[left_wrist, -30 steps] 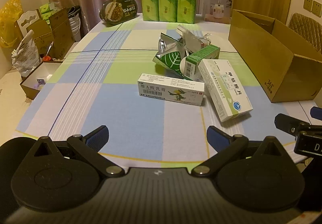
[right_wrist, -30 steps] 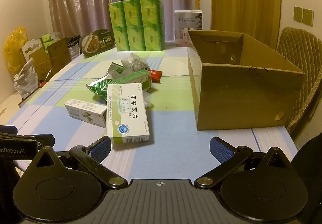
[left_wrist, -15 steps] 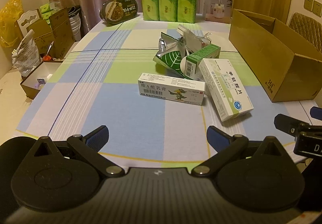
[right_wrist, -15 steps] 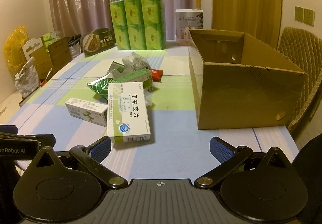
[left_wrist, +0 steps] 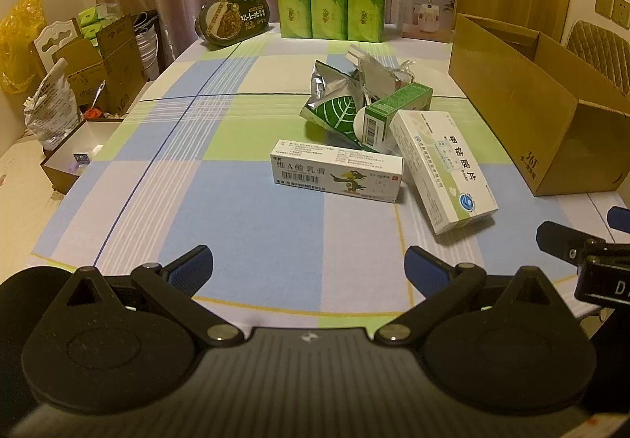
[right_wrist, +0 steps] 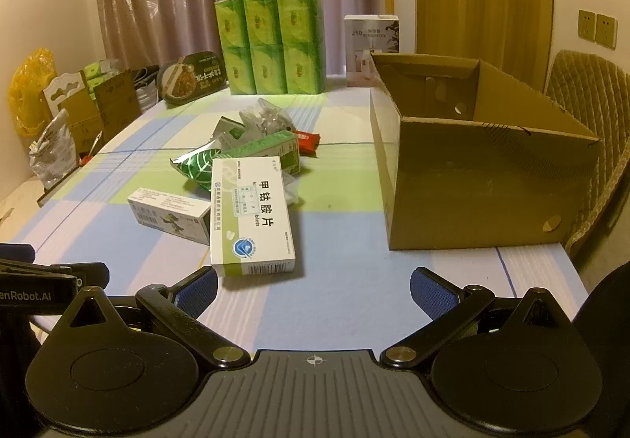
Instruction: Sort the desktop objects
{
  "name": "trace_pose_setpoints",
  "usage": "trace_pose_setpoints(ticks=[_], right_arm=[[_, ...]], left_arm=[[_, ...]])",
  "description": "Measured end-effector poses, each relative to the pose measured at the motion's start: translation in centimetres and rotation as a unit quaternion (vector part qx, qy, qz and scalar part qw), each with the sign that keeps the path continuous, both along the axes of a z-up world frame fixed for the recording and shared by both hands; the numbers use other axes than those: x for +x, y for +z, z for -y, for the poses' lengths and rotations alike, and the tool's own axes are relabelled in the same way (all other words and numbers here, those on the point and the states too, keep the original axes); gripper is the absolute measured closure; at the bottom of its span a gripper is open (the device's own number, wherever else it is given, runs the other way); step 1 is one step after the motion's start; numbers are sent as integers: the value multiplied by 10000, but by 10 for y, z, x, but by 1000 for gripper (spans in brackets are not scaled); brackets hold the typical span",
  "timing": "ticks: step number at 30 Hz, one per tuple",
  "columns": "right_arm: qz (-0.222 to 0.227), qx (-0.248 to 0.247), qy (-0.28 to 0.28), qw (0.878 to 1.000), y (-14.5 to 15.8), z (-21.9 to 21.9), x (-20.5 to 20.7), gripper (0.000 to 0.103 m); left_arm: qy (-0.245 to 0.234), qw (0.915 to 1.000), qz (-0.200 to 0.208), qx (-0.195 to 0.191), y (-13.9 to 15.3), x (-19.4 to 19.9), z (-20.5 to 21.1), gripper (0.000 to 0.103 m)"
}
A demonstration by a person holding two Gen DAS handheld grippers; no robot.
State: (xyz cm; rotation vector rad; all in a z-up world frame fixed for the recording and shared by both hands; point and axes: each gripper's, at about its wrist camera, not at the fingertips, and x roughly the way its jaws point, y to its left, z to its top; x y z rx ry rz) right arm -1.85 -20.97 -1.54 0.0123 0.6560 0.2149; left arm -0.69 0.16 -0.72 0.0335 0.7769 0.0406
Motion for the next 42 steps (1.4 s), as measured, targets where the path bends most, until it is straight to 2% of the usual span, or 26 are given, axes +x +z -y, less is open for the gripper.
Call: trace_pose_setpoints(ticks=[17, 28, 36, 42], right_arm=[[28, 81, 85, 9999, 0, 0, 0, 2], [-47, 62, 179, 9998, -1, -4, 4, 2], [-118, 99, 202, 9997, -3, -3, 6, 2], [-143, 179, 261, 9994, 0, -2, 7, 2]], left_arm=[[-61, 10000, 13, 47, 2, 0, 3, 1], [-12, 9986, 76, -515, 15, 5, -10, 2], [-282, 9953, 205, -904, 31, 17, -20, 2], [-708, 9944, 129, -779, 38, 35, -23, 2]])
